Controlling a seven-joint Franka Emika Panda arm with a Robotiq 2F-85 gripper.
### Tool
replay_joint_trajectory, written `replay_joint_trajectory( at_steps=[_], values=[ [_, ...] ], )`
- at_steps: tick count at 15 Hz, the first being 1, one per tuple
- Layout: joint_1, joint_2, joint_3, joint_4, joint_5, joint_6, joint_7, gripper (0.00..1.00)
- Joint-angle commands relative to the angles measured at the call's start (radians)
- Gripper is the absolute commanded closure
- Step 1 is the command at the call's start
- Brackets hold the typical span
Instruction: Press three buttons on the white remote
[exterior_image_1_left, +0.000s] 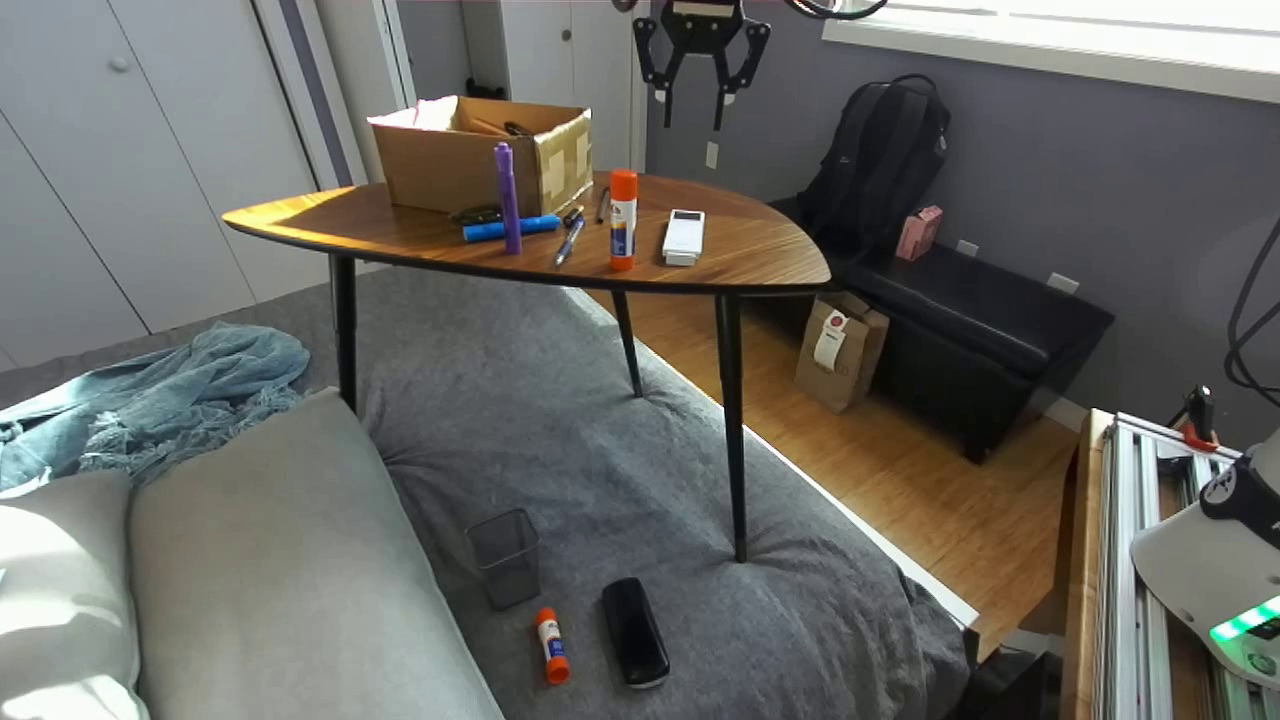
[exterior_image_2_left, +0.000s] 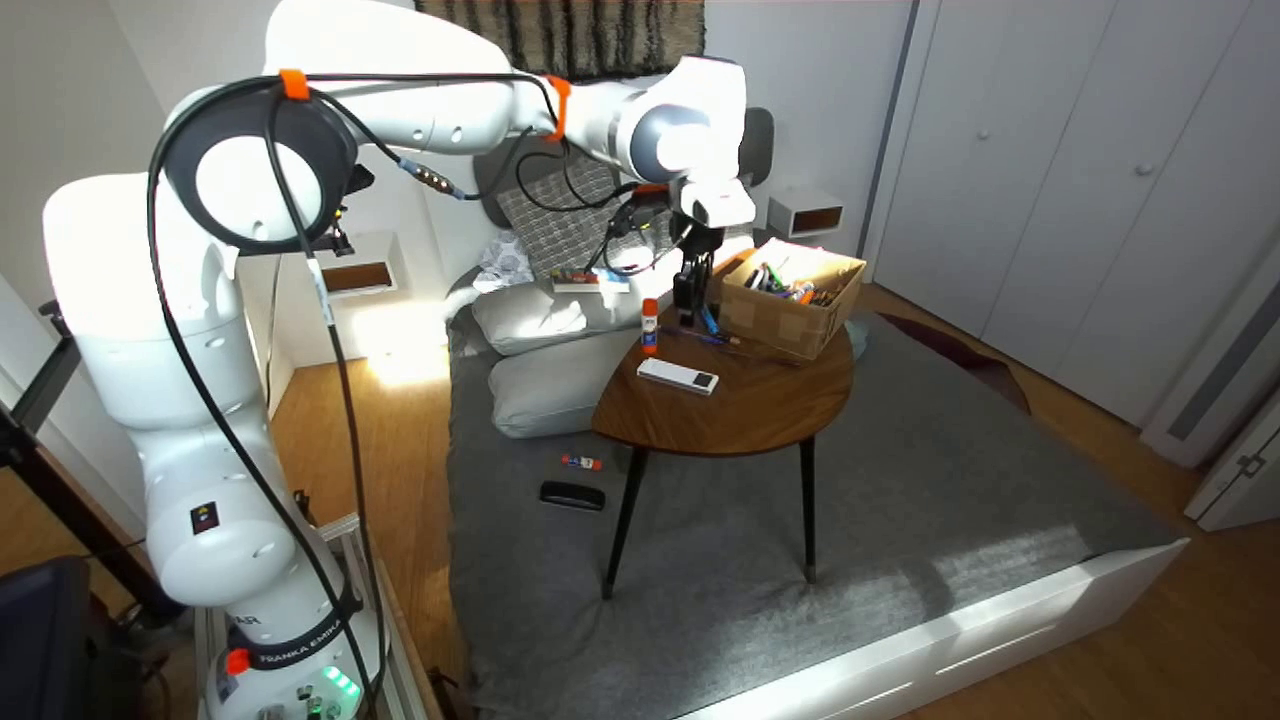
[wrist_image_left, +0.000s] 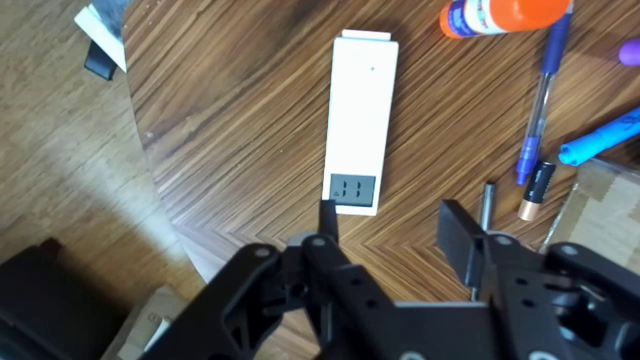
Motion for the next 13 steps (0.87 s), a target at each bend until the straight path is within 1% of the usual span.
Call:
replay_joint_trajectory(
  at_steps=[1, 3, 7, 8, 10, 13],
  values=[
    [0.028, -0.091, 0.029, -0.098, -0.12, 0.079, -0.014, 0.12],
    [0.038, -0.123, 0.048, -0.135, -0.164, 0.107, -0.03, 0.0],
    [0.043, -0.19, 0.08, -0.231, -0.255, 0.19, -0.052, 0.0],
    [0.032, -0.121, 0.081, -0.137, -0.208, 0.127, -0.038, 0.0],
    [0.031, -0.147, 0.091, -0.176, -0.229, 0.155, -0.044, 0.0],
    [0.029, -0.161, 0.092, -0.194, -0.232, 0.162, -0.049, 0.0]
  ],
)
